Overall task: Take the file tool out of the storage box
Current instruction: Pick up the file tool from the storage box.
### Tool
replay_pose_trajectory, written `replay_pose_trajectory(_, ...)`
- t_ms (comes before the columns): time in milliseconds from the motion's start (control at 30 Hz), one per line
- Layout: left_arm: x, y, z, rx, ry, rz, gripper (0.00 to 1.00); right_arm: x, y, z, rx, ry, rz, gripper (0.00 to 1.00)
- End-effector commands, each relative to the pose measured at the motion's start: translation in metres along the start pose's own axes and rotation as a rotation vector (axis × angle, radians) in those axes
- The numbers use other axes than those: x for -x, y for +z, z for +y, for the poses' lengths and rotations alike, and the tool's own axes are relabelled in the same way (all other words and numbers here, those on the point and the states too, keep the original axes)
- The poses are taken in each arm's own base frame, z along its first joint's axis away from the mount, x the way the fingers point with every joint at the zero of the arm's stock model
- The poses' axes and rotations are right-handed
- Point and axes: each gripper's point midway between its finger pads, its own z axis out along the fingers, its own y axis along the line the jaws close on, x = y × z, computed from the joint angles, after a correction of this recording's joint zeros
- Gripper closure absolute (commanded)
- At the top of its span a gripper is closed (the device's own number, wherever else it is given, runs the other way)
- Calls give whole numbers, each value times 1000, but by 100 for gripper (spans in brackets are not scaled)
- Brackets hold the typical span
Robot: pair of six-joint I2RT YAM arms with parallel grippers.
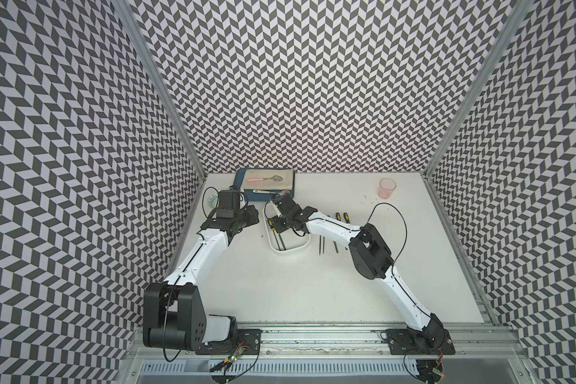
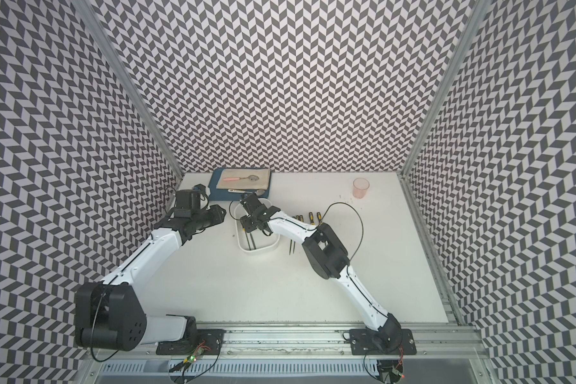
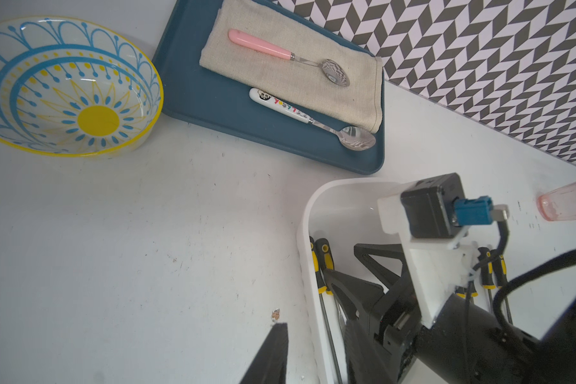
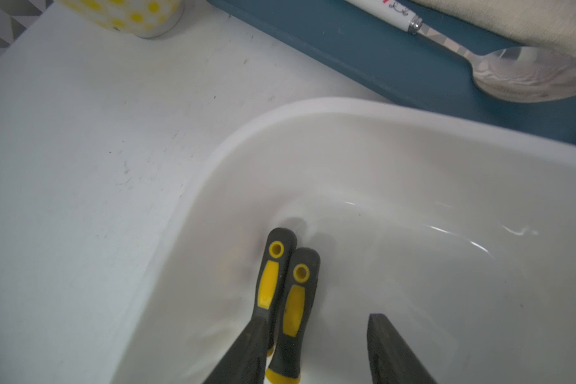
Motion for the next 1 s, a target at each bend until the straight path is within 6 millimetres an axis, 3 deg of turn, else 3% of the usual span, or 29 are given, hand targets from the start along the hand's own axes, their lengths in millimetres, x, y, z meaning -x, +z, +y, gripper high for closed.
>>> replay_pose_trajectory(0, 9, -6, -7, -20, 20, -28, 66, -1, 11, -2, -17, -3, -10, 48)
replay_pose_trajectory(667, 10, -7, -7, -21, 23, -30, 66, -7, 18, -11, -67, -30, 11, 48)
replay_pose_trajectory(767, 10, -8, -8, -21, 24, -30, 66, -7, 18, -11, -65, -31, 9, 51)
replay_pose_trajectory(967, 10, -7, -8, -21, 24, -30, 66, -6, 20, -7, -43, -26, 12, 66)
